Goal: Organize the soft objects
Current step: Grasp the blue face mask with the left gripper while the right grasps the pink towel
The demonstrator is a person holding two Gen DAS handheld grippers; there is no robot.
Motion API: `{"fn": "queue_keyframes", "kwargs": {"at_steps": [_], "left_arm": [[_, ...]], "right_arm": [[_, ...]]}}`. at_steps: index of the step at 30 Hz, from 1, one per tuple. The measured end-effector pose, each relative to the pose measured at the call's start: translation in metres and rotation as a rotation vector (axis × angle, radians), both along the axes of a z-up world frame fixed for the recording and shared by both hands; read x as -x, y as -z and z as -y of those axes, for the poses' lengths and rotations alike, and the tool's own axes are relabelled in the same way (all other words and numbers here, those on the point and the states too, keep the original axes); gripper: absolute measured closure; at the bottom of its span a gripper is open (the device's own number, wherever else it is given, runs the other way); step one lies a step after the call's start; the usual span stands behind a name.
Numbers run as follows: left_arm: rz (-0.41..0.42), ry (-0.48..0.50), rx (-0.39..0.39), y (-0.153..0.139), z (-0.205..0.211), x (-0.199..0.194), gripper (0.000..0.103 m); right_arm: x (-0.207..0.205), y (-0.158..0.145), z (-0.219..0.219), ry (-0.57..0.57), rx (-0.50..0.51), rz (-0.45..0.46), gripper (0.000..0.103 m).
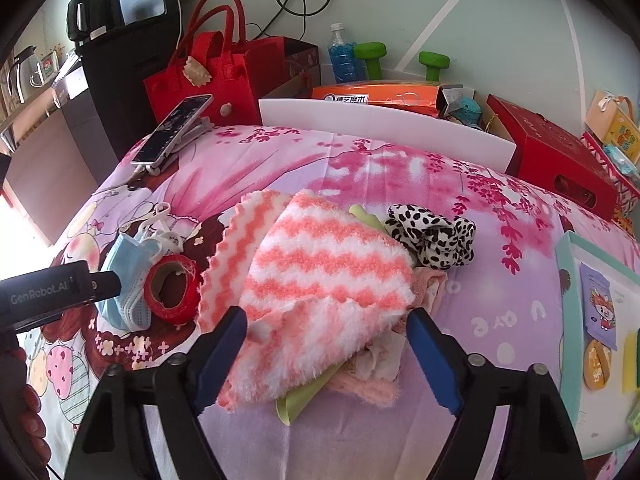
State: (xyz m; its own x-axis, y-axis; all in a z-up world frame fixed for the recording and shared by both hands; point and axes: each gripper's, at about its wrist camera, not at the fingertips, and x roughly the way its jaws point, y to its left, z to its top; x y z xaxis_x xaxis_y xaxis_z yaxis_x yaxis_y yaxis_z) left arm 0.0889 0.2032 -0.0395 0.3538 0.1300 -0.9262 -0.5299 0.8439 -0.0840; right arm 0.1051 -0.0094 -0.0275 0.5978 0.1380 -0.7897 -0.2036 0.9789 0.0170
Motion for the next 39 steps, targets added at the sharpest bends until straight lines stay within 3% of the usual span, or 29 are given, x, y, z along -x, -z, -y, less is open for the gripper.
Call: {"fn": "queue_keyframes", "kwargs": {"at_steps": [10, 13, 16, 20, 29, 34, 39], "left_arm": [[-0.022, -0.008, 0.045, 0.017, -0.001, -0.005, 0.007], [-0.021, -0.004, 0.069, 0.021, 0.000, -0.006, 0.012], [-0.006, -0.005, 0.105, 0.022, -0.001, -0.008, 0.026], [0.013, -0.002, 0.135, 0.022, 0.001, -0.008, 0.045], [0.059, -0.033, 0.210, 0.020, -0.005, -0.002, 0.075], [0.098, -0.033, 0.217, 0.010, -0.005, 0.003, 0.083], [0.139, -0.032, 0.206, -0.003, -0.002, 0.005, 0.084]], "right_arm": [[0.000, 0.005, -0.002, -0.014, 0.003, -0.031, 0.065], [-0.001, 0.006, 0.000, -0.008, -0.002, -0.036, 0.072], [-0.001, 0.007, 0.003, 0.001, -0.017, -0.046, 0.078], [-0.002, 0.007, 0.006, 0.010, -0.039, -0.053, 0.082], [-0.001, 0.005, 0.010, 0.016, -0.070, -0.057, 0.088], [0.001, 0.001, 0.015, 0.020, -0.096, -0.055, 0.089], [0.005, -0.009, 0.017, 0.008, -0.106, -0.026, 0.090]]}}
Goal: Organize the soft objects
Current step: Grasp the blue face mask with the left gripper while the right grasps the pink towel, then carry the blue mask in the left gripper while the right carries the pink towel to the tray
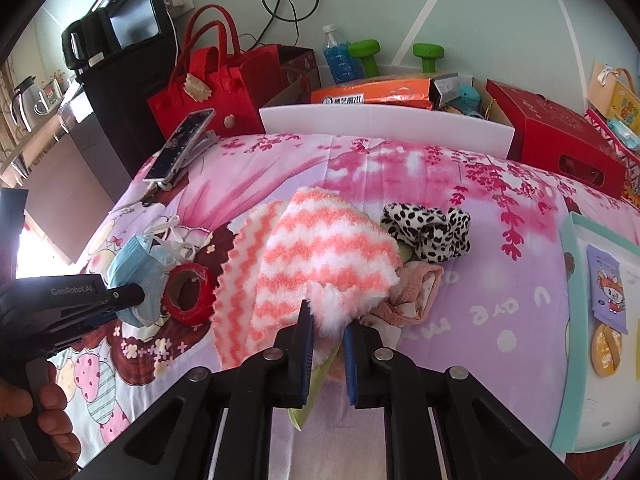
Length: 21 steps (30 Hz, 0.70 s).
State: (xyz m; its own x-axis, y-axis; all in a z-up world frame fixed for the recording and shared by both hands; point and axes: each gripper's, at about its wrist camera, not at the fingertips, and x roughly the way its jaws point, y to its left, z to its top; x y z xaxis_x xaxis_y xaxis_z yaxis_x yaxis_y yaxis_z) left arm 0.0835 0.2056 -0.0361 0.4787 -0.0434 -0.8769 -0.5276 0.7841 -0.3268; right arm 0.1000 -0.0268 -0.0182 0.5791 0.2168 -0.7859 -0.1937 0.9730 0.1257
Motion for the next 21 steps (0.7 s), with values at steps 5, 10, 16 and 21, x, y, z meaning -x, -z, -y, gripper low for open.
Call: {"fn": "queue_keyframes", "kwargs": {"at_steps": [5, 10, 16, 21], "left_arm": [[0.057, 0.002, -0.017, -0.021, 0.003, 0.007, 0.084], [0.099, 0.012, -0.034, -0.037, 0.008, 0.010, 0.084], [0.132, 0.042, -0.050, -0.051, 0.019, 0.012, 0.084], [0.146, 0.076, -0.047, -0.057, 0.032, 0.009, 0.084]], "right_arm": [[0.005, -0.016, 0.007, 0.002, -0.028, 0.041, 0.090], [0.012, -0.034, 0.016, 0.010, -0.064, 0.086, 0.090], [0.020, -0.055, 0.033, 0.038, -0.083, 0.139, 0.090], [0.027, -0.066, 0.051, 0.068, -0.091, 0.166, 0.090]]}}
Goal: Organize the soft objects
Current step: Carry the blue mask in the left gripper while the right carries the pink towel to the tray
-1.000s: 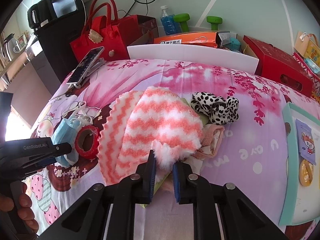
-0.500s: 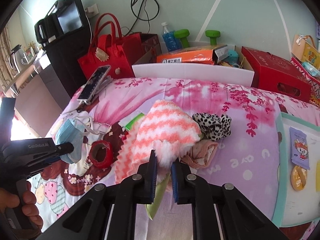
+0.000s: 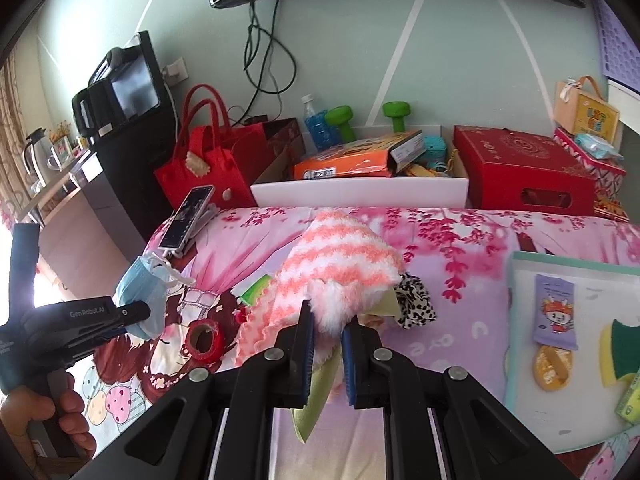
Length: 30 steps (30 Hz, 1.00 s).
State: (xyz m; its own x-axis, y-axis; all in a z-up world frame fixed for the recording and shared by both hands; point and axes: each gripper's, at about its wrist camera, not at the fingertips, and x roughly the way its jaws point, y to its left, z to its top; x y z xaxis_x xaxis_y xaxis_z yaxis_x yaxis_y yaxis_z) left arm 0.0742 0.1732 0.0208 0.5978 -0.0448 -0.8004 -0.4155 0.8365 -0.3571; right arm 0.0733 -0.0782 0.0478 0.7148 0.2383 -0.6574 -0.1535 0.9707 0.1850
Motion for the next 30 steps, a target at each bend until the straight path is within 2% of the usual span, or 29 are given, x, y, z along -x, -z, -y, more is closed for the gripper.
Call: {"fn": "queue_keyframes", "kwargs": {"at_steps": [5, 8, 13, 19, 24, 30], "left_arm": [[0.002, 0.025, -0.016, -0.004, 0.010, -0.001, 0.084], [0.000, 0.039, -0.023, -0.005, 0.017, -0.002, 0.084], [-0.017, 0.075, -0.041, -0.002, 0.031, -0.005, 0.084], [-0.079, 0.156, -0.025, 0.016, 0.056, -0.015, 0.084], [-0.129, 0.242, -0.007, 0.032, 0.081, -0.023, 0.084], [-0.161, 0.296, -0.004, 0.041, 0.097, -0.027, 0.084]], "right_arm": [[0.009, -0.011, 0.025, 0.034, -0.024, 0.036, 0.090], [0.009, -0.009, 0.032, 0.033, -0.023, 0.021, 0.090], [-0.002, 0.019, 0.035, 0.025, 0.015, -0.106, 0.090], [-0.009, 0.057, 0.045, 0.057, 0.016, -0.250, 0.090], [-0.012, 0.077, 0.052, 0.083, 0.021, -0.317, 0.089], [-0.015, 0.091, 0.058, 0.096, 0.022, -0.379, 0.086]]}}
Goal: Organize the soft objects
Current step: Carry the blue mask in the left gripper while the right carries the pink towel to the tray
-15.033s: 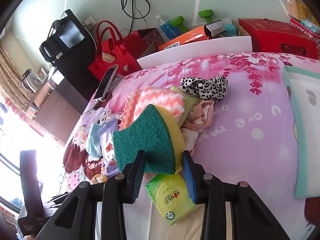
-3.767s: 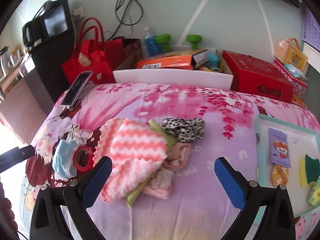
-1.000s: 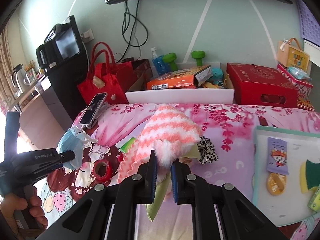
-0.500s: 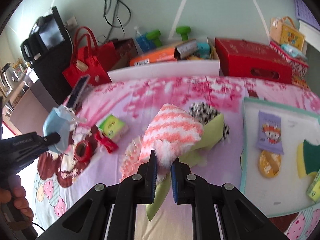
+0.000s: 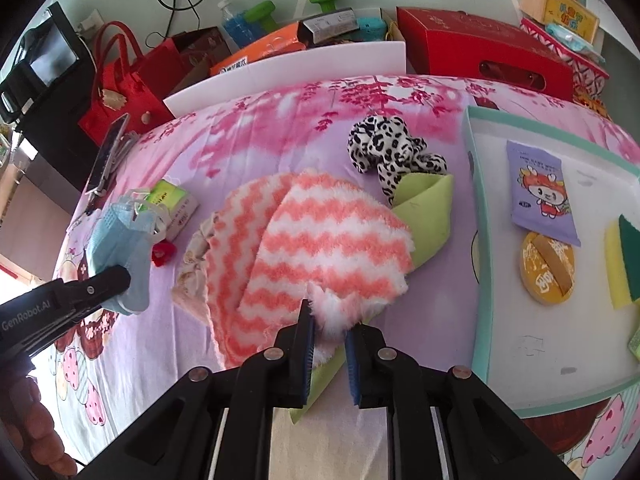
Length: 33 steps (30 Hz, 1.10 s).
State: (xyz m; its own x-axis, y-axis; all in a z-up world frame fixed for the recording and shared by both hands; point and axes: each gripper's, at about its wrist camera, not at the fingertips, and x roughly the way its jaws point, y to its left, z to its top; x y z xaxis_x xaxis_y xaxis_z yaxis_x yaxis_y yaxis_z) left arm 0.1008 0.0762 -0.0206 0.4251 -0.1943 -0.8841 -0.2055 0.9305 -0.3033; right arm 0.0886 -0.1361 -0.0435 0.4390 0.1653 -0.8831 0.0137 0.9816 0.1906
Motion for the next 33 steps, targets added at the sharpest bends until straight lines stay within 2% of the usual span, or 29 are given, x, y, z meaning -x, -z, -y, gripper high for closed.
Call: {"fn": "queue_keyframes", "kwargs": {"at_steps": [3, 7, 8, 15, 21, 29, 30, 31, 33], "left_arm": [[0.000, 0.006, -0.003, 0.000, 0.002, 0.001, 0.084], [-0.004, 0.007, -0.008, 0.001, 0.002, 0.000, 0.084], [-0.005, 0.007, -0.009, 0.001, 0.002, 0.000, 0.084], [0.004, 0.008, -0.008, -0.001, 0.001, 0.000, 0.084], [0.006, 0.012, -0.009, -0.001, 0.002, 0.001, 0.084], [0.006, 0.018, -0.008, -0.001, 0.003, 0.001, 0.084], [0.006, 0.017, -0.008, -0.001, 0.003, 0.001, 0.083], [0.006, 0.017, -0.008, -0.001, 0.003, 0.001, 0.084], [0.006, 0.017, -0.007, -0.001, 0.003, 0.001, 0.084]], "right_arm": [[0.001, -0.003, 0.002, 0.008, -0.008, 0.003, 0.083], [0.004, -0.007, 0.004, 0.013, 0.007, 0.007, 0.061], [0.005, -0.008, 0.005, 0.018, 0.012, 0.008, 0.061], [0.012, -0.028, 0.022, 0.061, 0.020, 0.068, 0.061], [0.012, -0.031, 0.033, 0.092, -0.011, 0.072, 0.061], [0.006, -0.024, 0.013, 0.017, -0.011, 0.080, 0.062], [0.005, -0.022, 0.010, 0.009, -0.011, 0.078, 0.067], [0.003, -0.020, 0.007, -0.001, -0.011, 0.076, 0.077], [0.001, -0.016, 0.004, -0.013, -0.009, 0.074, 0.084]]}}
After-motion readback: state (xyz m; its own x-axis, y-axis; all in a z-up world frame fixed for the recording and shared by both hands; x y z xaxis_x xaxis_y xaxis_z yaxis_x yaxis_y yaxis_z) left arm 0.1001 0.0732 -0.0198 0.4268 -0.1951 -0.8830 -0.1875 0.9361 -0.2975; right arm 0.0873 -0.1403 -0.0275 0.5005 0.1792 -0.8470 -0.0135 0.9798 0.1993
